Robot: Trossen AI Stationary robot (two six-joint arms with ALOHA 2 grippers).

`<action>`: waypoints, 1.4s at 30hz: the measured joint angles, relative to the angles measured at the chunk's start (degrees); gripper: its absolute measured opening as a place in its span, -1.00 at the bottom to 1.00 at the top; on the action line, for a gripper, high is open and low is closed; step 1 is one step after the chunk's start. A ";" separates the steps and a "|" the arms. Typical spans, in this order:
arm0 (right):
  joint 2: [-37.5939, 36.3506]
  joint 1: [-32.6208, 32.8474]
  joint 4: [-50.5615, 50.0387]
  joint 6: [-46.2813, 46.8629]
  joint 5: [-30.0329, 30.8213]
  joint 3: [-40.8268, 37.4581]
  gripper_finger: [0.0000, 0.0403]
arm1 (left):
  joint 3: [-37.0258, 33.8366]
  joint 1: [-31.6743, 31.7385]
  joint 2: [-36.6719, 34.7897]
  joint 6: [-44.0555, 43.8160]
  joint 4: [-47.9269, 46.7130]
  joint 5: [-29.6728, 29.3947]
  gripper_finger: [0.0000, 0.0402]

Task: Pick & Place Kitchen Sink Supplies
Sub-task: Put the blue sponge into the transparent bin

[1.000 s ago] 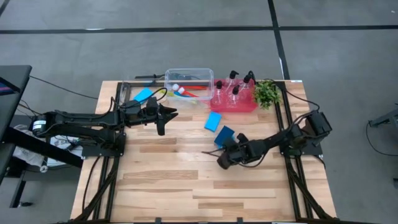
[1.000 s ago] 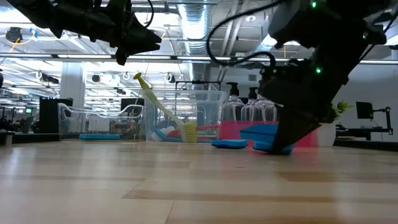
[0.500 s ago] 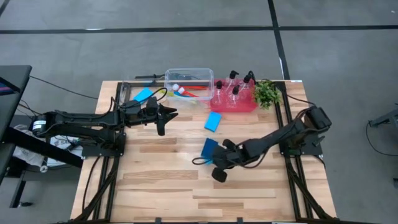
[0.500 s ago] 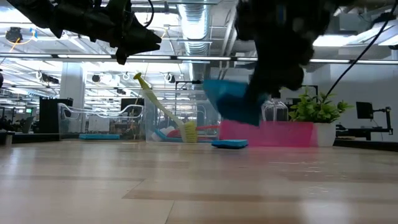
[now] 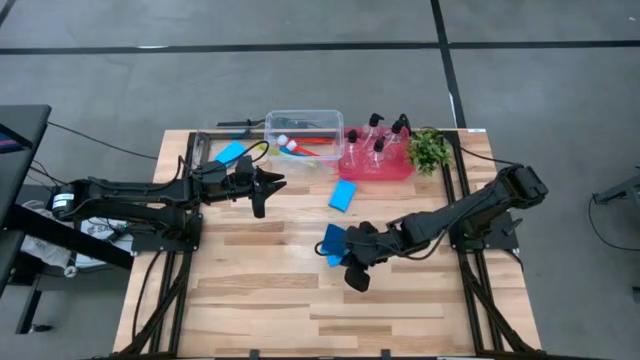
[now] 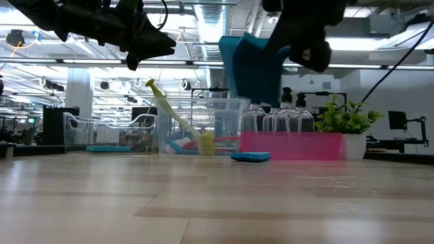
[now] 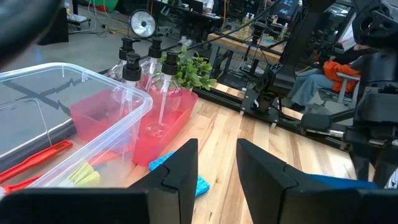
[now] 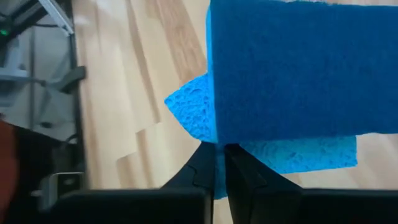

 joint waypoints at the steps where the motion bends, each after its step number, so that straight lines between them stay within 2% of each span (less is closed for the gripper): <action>1: -0.33 -0.01 -0.51 1.86 -0.71 0.00 -0.95 | 0.00 0.00 0.00 0.00 0.01 0.00 -0.45; 5: -0.58 0.23 -2.34 6.12 -2.02 0.00 -0.95 | 0.00 0.00 0.00 0.00 0.05 0.00 -0.45; 13: -0.31 0.90 -2.05 6.67 -2.01 0.02 -0.95 | 0.00 0.00 0.00 -0.35 0.67 0.00 -0.45; 28: -0.31 -0.71 0.71 1.25 -1.38 0.02 -0.96 | 0.00 0.00 0.00 -0.24 0.88 0.00 -0.45; 42: -0.33 -5.39 -9.76 1.36 -3.54 0.07 -0.95 | 0.00 0.00 0.00 -2.10 0.86 0.01 -0.45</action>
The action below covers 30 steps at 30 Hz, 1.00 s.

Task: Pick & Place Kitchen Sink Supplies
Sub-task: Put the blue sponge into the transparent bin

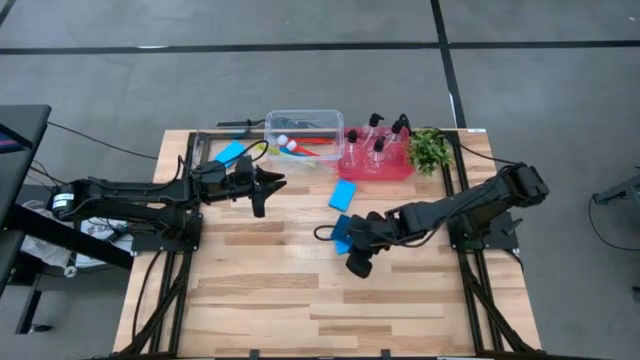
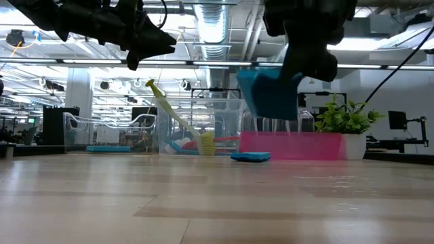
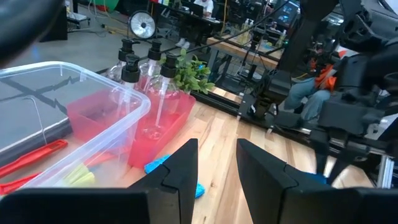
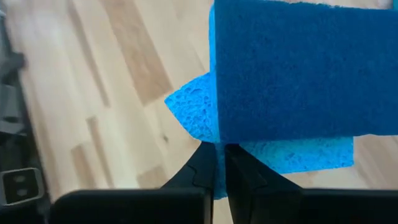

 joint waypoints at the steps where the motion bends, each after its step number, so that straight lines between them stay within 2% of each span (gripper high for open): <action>1: 0.00 -0.26 -0.78 -0.09 -0.03 0.00 -0.95 | 0.00 0.00 0.00 -0.08 0.00 0.22 -0.45; 11: 0.02 -1.43 -1.81 -3.05 -3.64 0.00 -0.95 | 0.00 -0.02 0.00 -4.37 -0.02 4.93 -0.45; 13: 0.02 -1.43 -0.04 -3.86 -6.88 0.00 -0.95 | 0.00 -0.02 0.00 -5.20 -0.02 4.91 -0.45; 18: 0.02 -1.39 12.78 -7.61 -19.65 0.00 -0.96 | 0.00 -0.02 0.00 -5.40 -0.02 4.91 -0.45; 20: -0.27 -1.60 13.31 -8.67 -19.45 0.06 -0.97 | 0.00 -0.02 0.00 -5.40 -0.02 4.91 -0.45; 24: -0.76 -3.43 4.07 -5.43 -16.96 0.03 -0.96 | 0.00 -0.02 0.02 -5.40 -0.02 4.91 -0.45; 26: 0.14 -4.28 6.22 -4.66 -21.28 -0.04 -0.96 | 0.00 -0.02 0.02 -5.40 -0.02 4.91 -0.45; 28: 0.28 -4.49 12.39 -5.83 -24.93 -0.04 -0.97 | 0.00 -0.02 0.02 -5.40 -0.04 4.91 -0.45; 30: 0.21 -4.46 12.70 -6.76 -24.97 0.07 -0.97 | 0.00 -0.02 0.02 -5.40 -0.04 4.91 -0.45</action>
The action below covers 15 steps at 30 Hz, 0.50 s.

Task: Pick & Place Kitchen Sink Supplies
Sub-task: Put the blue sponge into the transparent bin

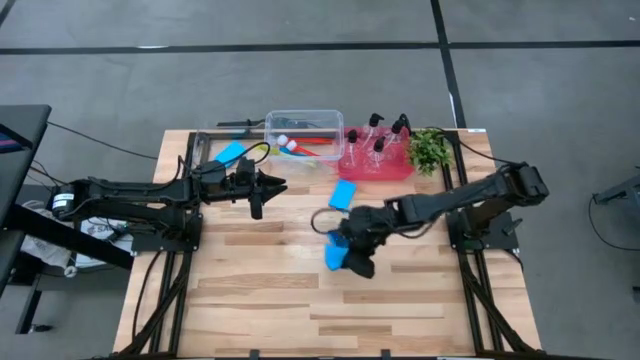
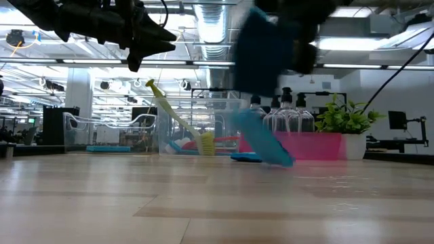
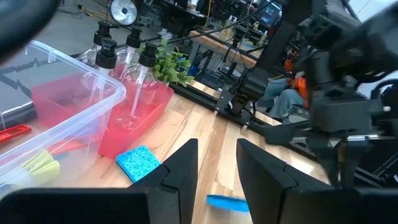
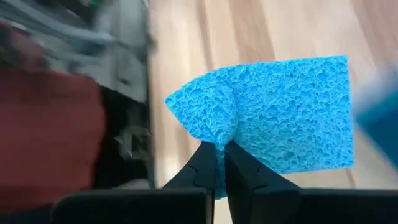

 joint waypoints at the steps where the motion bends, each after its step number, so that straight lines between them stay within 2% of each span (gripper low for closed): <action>1: -0.15 -0.40 -2.83 0.53 1.34 0.04 -0.97 | 0.00 0.00 0.00 0.00 0.00 0.00 -0.45; 3: -0.19 -1.24 -9.50 2.19 2.31 -0.02 -0.97 | 0.00 0.00 0.00 0.00 0.00 0.00 -0.45; 5: 0.29 -1.70 -10.10 2.17 2.26 -0.11 -0.96 | 0.00 0.00 0.00 0.00 0.00 0.02 -0.45; 11: 0.39 -1.30 4.04 -2.85 0.41 -0.02 -0.96 | 0.00 0.00 0.00 -0.06 0.00 0.01 -0.45; 15: 0.49 -1.44 8.23 -5.35 0.32 -0.01 -0.96 | 0.00 0.00 0.00 -2.76 0.00 0.02 -0.45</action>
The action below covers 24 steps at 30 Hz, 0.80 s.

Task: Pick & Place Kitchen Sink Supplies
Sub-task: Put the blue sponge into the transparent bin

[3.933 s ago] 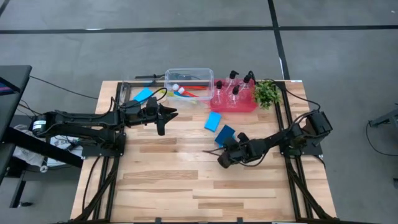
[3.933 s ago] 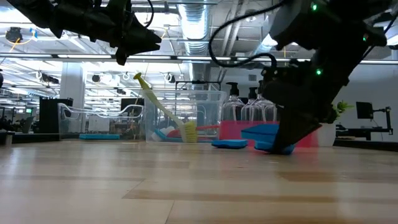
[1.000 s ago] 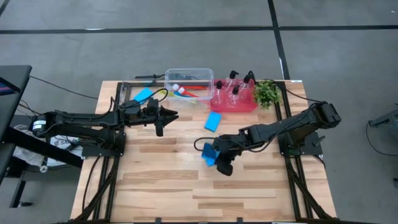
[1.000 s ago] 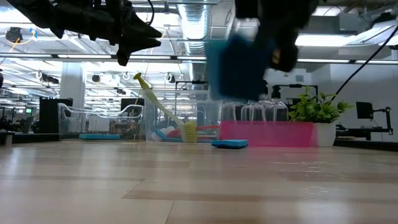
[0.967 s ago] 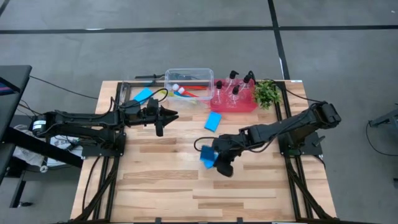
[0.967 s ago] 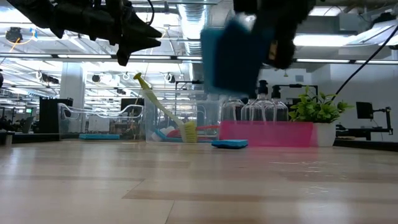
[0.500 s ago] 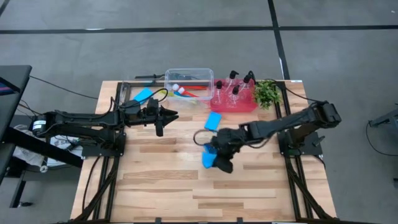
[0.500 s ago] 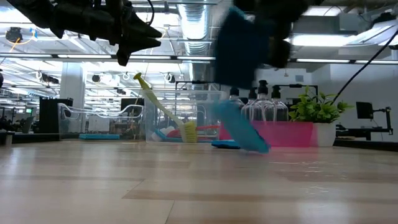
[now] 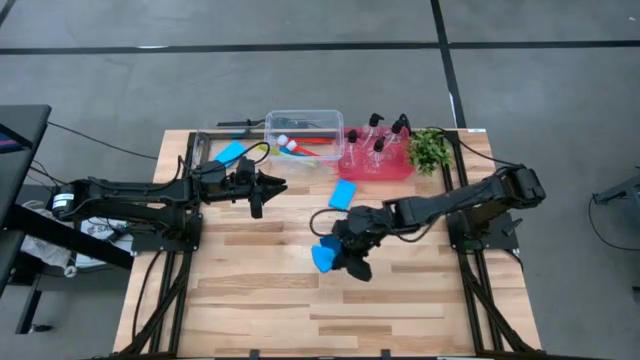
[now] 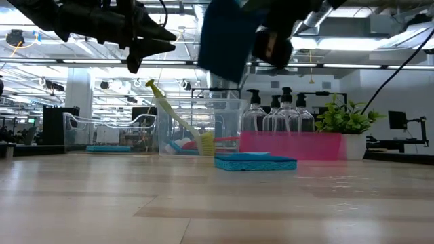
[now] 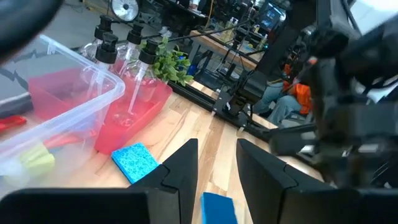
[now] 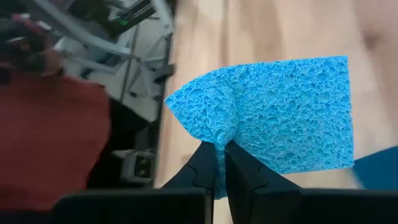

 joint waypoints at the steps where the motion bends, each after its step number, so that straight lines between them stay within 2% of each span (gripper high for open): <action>1: 0.11 -0.21 0.69 -0.51 0.12 -0.03 -0.96 | 0.00 0.00 0.00 -0.80 0.00 -0.01 -0.45; 7: -0.03 -1.37 2.02 -2.94 1.38 0.81 -0.95 | 0.00 0.02 0.00 -6.74 0.00 1.82 -0.45; 12: 0.12 -2.25 1.39 -7.47 4.86 2.67 -0.95 | 0.00 0.76 0.00 -20.02 -0.02 3.48 -0.45; 19: 0.02 -2.99 -3.98 -15.12 14.49 7.17 -0.95 | 0.00 2.50 0.00 -31.16 -0.09 9.16 -0.45; 24: 0.08 -2.97 -8.41 -18.40 22.20 10.38 -0.95 | 0.00 2.19 0.00 -33.88 -0.13 10.05 -0.45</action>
